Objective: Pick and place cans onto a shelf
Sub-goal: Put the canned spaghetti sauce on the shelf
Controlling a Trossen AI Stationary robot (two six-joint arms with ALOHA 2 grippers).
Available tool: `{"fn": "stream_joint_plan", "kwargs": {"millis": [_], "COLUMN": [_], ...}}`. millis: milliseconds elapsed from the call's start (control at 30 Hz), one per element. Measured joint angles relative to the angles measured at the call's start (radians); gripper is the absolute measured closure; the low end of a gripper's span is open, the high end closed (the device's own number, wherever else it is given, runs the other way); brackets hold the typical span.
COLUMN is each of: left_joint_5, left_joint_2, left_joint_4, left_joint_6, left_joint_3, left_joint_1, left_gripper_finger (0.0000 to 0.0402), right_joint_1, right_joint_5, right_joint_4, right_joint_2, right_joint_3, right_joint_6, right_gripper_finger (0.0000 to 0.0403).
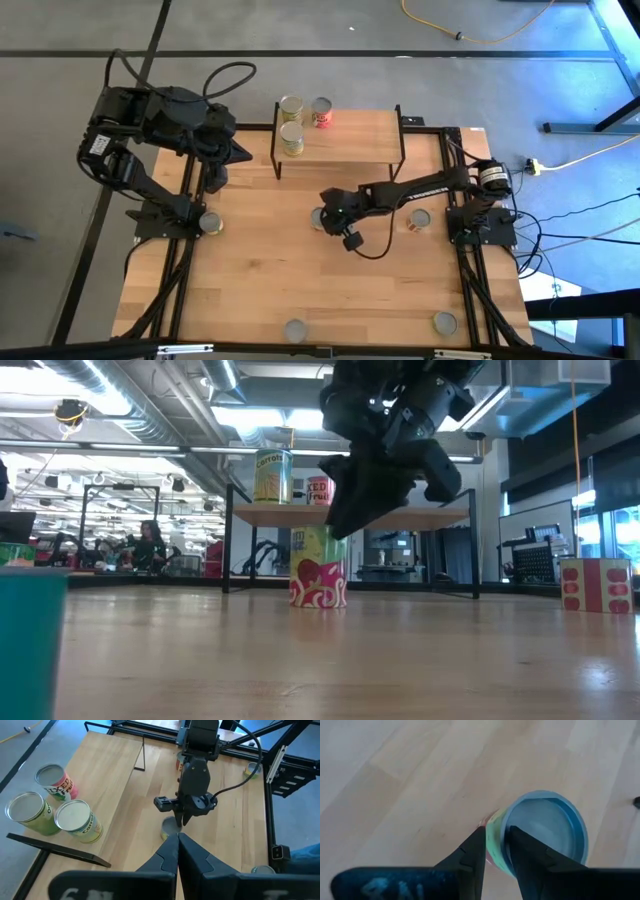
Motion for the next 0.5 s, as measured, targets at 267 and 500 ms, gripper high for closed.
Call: {"fn": "stream_joint_plan", "kwargs": {"millis": [267, 500], "left_joint_5": [0.007, 0.007], "left_joint_2": [0.000, 0.000], "left_joint_4": [0.000, 0.000], "left_joint_6": [0.000, 0.000], "left_joint_3": [0.000, 0.000], "left_joint_1": [0.000, 0.000], "left_gripper_finger": [0.0401, 0.0401], "right_joint_1": [-0.022, -0.023], "right_joint_5": [0.001, -0.004], "right_joint_4": [0.033, 0.045], "right_joint_2": [0.025, 0.031], "right_joint_3": [0.003, 0.003], "right_joint_6": [0.026, 0.064], "right_gripper_finger": [0.0355, 0.0391]}}
